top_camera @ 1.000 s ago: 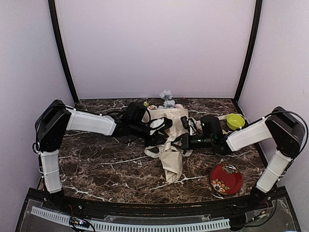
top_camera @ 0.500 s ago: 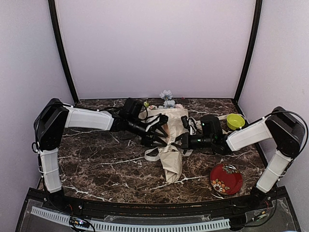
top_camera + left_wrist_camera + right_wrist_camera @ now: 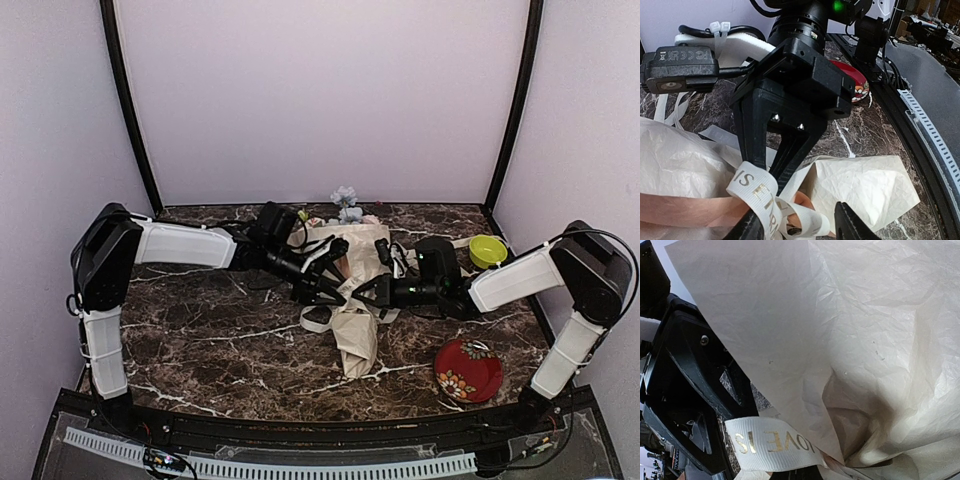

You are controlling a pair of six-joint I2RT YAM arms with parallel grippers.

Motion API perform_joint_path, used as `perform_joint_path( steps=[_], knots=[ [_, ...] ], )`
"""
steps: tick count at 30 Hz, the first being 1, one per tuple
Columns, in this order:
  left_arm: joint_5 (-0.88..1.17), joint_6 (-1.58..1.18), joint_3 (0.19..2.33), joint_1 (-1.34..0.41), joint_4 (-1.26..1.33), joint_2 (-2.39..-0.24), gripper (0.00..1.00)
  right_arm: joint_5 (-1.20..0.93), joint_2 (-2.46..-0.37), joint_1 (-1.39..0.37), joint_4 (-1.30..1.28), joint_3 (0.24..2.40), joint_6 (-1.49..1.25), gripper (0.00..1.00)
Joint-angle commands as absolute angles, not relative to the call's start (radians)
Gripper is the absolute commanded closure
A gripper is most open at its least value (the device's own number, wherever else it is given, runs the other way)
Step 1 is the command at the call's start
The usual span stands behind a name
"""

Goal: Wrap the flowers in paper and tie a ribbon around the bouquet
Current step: Cross the half-tied ribbon over the folded bouquet.

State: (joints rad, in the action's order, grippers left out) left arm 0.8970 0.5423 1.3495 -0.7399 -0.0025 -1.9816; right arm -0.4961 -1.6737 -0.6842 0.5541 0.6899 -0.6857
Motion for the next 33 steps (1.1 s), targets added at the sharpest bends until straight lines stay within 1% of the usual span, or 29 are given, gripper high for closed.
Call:
perform_joint_path(
  steps=[1, 2, 3, 7, 9, 12, 15, 19, 21, 23, 27, 30, 32, 33],
  knots=[
    [0.869, 0.540, 1.370, -0.745, -0.025, -1.988, 0.54, -0.491, -1.649, -0.680, 0.603, 0.709, -0.681, 1.00],
    [0.846, 0.524, 1.368, -0.749, -0.011, -1.987, 0.57, -0.490, -1.648, -0.680, 0.603, 0.710, -0.681, 1.00],
    [0.822, 0.512, 1.366, -0.754, 0.000, -1.985, 0.58, -0.491, -1.647, -0.680, 0.603, 0.711, -0.682, 1.00],
    [0.659, 0.514, 1.330, -0.801, 0.071, -1.963, 0.57, -0.494, -1.644, -0.680, 0.607, 0.715, -0.684, 1.00],
    [0.599, 0.513, 1.289, -0.816, 0.134, -1.944, 0.63, -0.495, -1.639, -0.680, 0.606, 0.713, -0.683, 1.00],
    [0.510, 0.503, 1.242, -0.819, 0.208, -1.920, 0.78, -0.495, -1.630, -0.680, 0.603, 0.705, -0.678, 1.00],
    [0.464, 0.502, 1.220, -0.819, 0.235, -1.903, 0.88, -0.499, -1.625, -0.680, 0.599, 0.698, -0.676, 1.00],
    [0.441, 0.500, 1.216, -0.819, 0.251, -1.900, 0.94, -0.504, -1.629, -0.680, 0.609, 0.696, -0.680, 1.00],
    [0.426, 0.490, 1.215, -0.819, 0.259, -1.899, 0.99, -0.509, -1.631, -0.680, 0.613, 0.699, -0.683, 1.00],
    [0.419, 0.486, 1.210, -0.820, 0.267, -1.895, 1.00, -0.512, -1.626, -0.680, 0.603, 0.698, -0.678, 0.99],
    [0.393, 0.489, 1.190, -0.821, 0.280, -1.881, 1.00, -0.531, -1.583, -0.670, 0.497, 0.703, -0.605, 0.79],
    [0.381, 0.499, 1.176, -0.821, 0.282, -1.872, 1.00, -0.605, -1.503, -0.645, 0.371, 0.717, -0.494, 0.71],
    [0.377, 0.500, 1.172, -0.821, 0.285, -1.869, 1.00, -0.617, -1.472, -0.628, 0.254, 0.754, -0.408, 0.65],
    [0.376, 0.500, 1.171, -0.821, 0.285, -1.867, 1.00, -0.617, -1.473, -0.620, 0.211, 0.772, -0.379, 0.63]
  ],
)
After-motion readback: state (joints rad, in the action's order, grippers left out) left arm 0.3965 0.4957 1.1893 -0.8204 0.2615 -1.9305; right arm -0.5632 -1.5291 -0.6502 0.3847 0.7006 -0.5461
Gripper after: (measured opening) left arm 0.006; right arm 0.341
